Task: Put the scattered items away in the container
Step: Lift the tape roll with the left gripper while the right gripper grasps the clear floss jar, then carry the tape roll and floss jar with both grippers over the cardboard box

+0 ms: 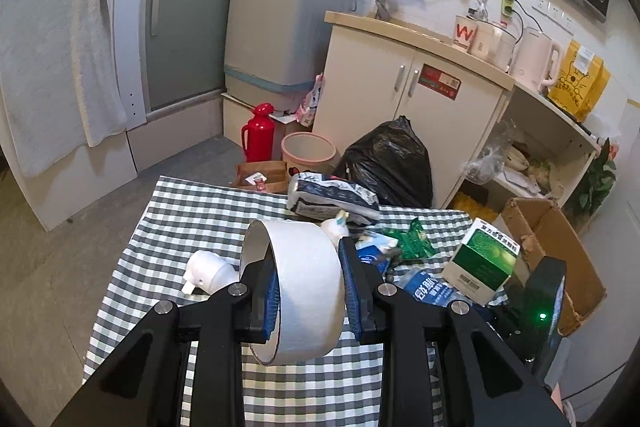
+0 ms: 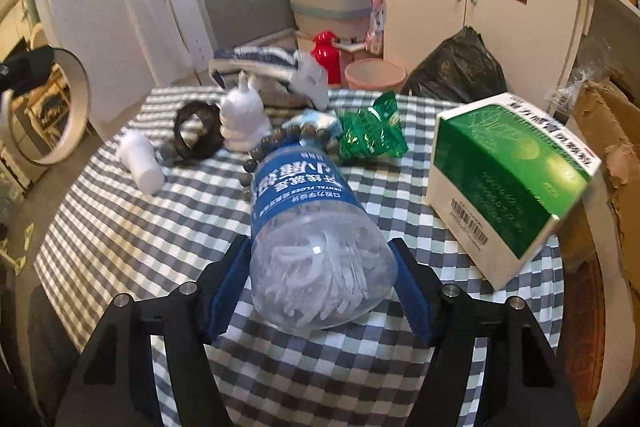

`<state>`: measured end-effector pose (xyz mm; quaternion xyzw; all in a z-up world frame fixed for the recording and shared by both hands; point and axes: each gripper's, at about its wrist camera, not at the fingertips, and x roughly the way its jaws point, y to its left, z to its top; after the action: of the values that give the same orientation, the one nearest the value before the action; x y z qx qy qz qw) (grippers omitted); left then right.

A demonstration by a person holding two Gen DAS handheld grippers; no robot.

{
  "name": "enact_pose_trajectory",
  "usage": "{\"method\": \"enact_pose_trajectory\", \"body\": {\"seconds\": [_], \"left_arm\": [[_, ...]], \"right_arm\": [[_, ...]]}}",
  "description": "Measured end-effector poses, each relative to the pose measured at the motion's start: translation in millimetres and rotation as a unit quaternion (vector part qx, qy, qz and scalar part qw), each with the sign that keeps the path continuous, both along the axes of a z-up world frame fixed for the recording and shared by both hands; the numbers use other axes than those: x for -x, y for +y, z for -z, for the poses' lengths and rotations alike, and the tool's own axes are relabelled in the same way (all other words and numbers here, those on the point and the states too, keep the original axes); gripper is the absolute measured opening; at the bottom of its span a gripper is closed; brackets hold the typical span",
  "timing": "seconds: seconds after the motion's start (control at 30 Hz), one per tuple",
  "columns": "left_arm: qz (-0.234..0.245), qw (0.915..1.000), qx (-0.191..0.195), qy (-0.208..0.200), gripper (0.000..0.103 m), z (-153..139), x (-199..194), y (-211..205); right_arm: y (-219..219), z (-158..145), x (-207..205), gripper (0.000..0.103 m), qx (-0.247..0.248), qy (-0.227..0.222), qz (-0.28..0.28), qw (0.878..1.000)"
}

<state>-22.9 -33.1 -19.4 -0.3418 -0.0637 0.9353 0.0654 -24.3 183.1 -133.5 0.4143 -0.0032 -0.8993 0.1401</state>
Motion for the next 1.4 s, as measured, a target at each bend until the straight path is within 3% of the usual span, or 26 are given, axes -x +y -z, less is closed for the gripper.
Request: {"method": "enact_pose_trajectory", "body": {"seconds": [1.4], "left_arm": [[0.092, 0.9954, 0.010, 0.025, 0.027, -31, -7, 127]], "right_arm": [[93, -97, -71, 0.067, 0.022, 0.091, 0.057, 0.994]]}}
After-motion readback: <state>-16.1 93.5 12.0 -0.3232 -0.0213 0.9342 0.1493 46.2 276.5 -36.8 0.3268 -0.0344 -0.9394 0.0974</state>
